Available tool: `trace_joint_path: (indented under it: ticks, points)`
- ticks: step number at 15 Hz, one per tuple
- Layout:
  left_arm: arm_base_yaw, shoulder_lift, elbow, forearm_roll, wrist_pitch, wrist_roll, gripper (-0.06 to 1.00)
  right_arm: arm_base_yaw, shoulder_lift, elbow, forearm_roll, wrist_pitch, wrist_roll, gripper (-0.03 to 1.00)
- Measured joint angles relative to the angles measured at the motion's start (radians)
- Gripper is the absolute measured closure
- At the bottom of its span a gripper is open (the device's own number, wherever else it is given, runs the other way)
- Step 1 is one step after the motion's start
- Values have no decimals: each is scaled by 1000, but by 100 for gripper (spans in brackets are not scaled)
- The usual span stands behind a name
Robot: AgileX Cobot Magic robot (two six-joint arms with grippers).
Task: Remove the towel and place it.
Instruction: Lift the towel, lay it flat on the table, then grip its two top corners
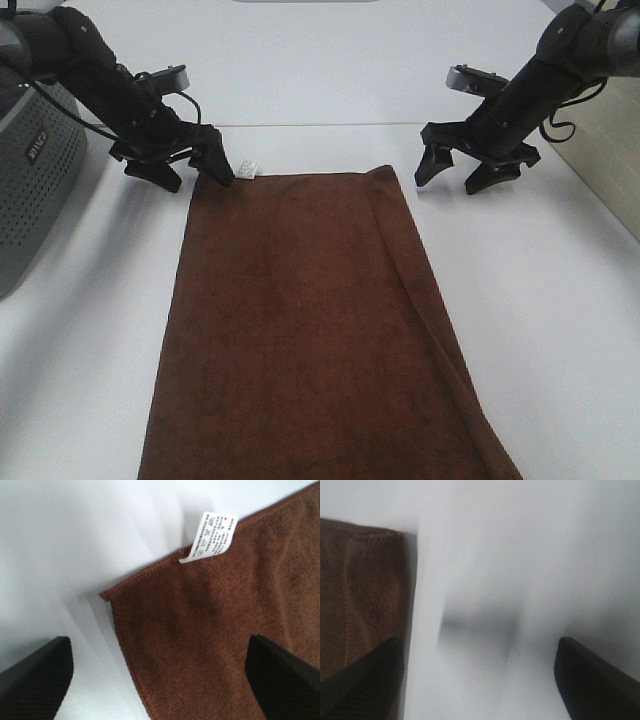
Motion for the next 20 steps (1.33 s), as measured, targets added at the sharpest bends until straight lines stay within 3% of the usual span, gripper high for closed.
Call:
trace_joint_path:
  ticks: [12,16,20]
  points:
    - [0,1,0,-7,0,0,8,170,3,0,-22,-227,22,17]
    - [0,1,0,-18,0,-1,8,198,3,0,-88,-275,43,17]
    - [0,1,0,-23,0,-1,8,230,16,0,-237,-290,150,17]
